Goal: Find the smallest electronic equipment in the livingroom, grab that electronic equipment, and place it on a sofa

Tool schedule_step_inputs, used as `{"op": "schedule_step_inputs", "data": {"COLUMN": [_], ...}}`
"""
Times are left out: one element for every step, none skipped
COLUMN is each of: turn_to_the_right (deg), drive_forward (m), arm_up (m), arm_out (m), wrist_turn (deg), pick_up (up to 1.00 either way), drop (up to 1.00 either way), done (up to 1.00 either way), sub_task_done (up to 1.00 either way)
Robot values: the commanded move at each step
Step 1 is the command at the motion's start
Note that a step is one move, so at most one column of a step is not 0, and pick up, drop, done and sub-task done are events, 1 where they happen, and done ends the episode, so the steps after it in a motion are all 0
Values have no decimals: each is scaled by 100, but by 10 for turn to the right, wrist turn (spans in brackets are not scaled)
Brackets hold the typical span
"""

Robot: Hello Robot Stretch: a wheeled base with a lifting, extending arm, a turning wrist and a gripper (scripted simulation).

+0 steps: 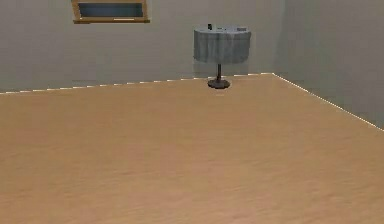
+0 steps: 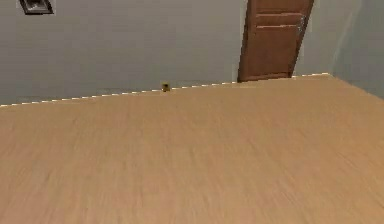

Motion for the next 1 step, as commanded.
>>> {"op": "schedule_step_inputs", "data": {"turn_to_the_right": [0], "drive_forward": [100], "arm_up": [0], "arm_out": [0], "wrist_turn": [0], "pick_up": [0], "drop": [0], "done": [0], "sub_task_done": [0]}}
